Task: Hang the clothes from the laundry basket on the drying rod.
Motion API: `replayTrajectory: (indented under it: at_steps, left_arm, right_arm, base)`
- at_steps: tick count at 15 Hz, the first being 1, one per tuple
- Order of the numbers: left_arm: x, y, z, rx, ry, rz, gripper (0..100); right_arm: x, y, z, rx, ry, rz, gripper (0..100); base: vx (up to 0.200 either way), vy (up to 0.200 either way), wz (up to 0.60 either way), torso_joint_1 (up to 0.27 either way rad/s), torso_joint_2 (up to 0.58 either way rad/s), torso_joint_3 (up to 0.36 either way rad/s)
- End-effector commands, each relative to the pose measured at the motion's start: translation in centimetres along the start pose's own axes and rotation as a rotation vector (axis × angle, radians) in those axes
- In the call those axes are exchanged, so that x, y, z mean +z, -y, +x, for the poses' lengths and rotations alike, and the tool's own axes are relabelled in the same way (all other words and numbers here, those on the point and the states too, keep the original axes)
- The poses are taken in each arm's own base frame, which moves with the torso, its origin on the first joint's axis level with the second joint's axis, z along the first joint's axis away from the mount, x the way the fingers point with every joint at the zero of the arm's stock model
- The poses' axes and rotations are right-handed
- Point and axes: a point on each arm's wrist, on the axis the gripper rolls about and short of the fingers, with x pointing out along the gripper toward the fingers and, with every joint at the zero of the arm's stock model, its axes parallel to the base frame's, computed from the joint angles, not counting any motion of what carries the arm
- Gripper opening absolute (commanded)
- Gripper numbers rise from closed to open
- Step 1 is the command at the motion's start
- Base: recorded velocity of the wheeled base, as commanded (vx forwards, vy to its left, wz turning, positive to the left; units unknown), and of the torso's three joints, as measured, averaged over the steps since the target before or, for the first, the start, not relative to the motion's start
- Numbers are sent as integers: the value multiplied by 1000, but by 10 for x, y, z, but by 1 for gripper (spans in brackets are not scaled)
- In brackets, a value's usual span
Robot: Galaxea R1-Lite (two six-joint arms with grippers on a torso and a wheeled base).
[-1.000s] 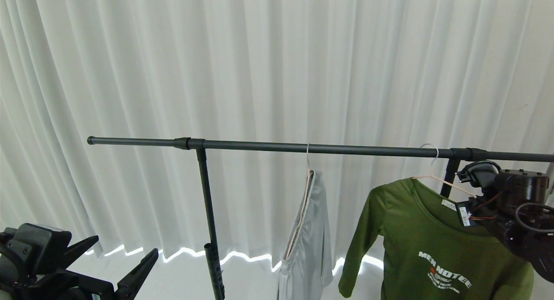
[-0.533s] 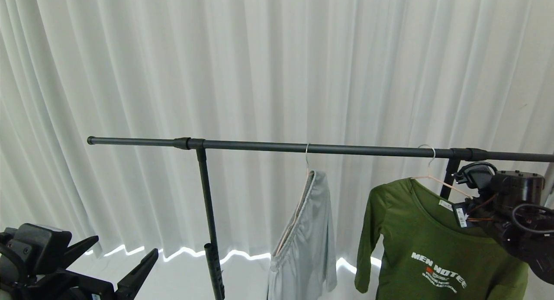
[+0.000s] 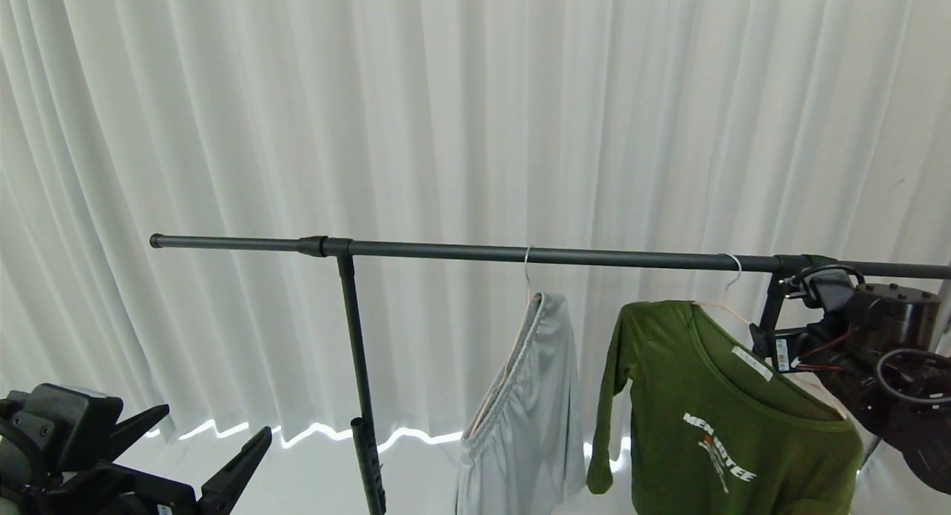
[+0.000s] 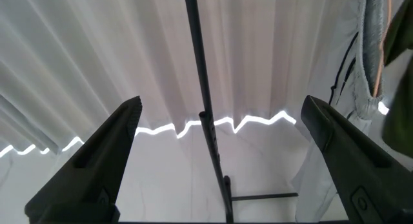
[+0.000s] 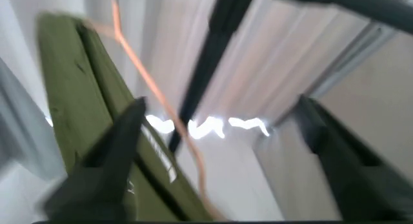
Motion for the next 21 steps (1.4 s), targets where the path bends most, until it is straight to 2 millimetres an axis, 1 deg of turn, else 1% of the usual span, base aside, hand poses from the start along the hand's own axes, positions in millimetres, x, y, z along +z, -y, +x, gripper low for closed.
replayTrajectory:
  at_steps: [1, 2, 3, 4, 5, 6, 7, 9, 10, 12, 14, 15, 17, 19, 21]
  left_arm:
    - [0, 0, 0, 0, 2, 0, 100]
    - [0, 0, 0, 3, 1, -3, 100]
    - [0, -1, 0, 16, -1, -16, 100]
    - [0, -2, 0, 21, -2, -18, 100]
    - [0, -4, 0, 42, 0, -22, 100]
    - [0, -6, -2, 74, 3, -26, 100]
    - [-2, -9, -3, 99, -9, -29, 100]
    - [-6, -14, -13, 161, -29, -26, 100]
    - [-8, -15, -18, 171, -32, -20, 100]
    - [-22, -16, -43, 196, -43, -20, 100]
    - [-35, -16, -64, 270, -88, -4, 100]
    - [-38, -17, -70, 300, -93, -4, 100]
    - [-50, -16, -94, 399, -104, -6, 100]
    - [-62, -15, -107, 470, -76, -18, 100]
    - [-66, -13, -112, 541, -50, -51, 100]
  right_arm:
    - [4, 1, -8, 8, 26, 36, 100]
    - [8, 2, -14, 15, 45, 68, 100]
    - [16, 7, -24, 13, 84, 107, 100]
    - [19, 10, -29, 12, 97, 115, 100]
    - [23, 17, -46, 7, 125, 127, 100]
    - [22, 23, -60, 5, 138, 130, 100]
    - [17, 27, -70, 6, 129, 125, 100]
    - [0, 34, -89, 6, 76, 107, 100]
    - [-7, 37, -95, 1, 59, 102, 100]
    - [-20, 46, -111, -22, 38, 103, 100]
    - [-29, 52, -124, -40, 33, 107, 100]
    - [-33, 53, -129, -42, 27, 105, 100]
    - [-36, 61, -143, -69, 26, 112, 100]
    - [-42, 67, -160, -75, 4, 106, 100]
    - [-49, 71, -178, -70, -27, 91, 100]
  base:
    - [0, 0, 0, 0, 0, 0]
    - [0, 0, 0, 0, 0, 0]
    - [0, 0, 0, 0, 0, 0]
    - [0, 0, 0, 0, 0, 0]
    - [0, 0, 0, 0, 0, 0]
    - [0, 0, 0, 0, 0, 0]
    - [0, 0, 0, 0, 0, 0]
    - [0, 0, 0, 0, 0, 0]
    - [0, 0, 0, 0, 0, 0]
    - [0, 0, 0, 0, 0, 0]
    - [0, 0, 0, 0, 0, 0]
    - [0, 0, 0, 0, 0, 0]
    - [0, 0, 0, 0, 0, 0]
    - [0, 0, 0, 0, 0, 0]
    - [0, 0, 0, 0, 0, 0]
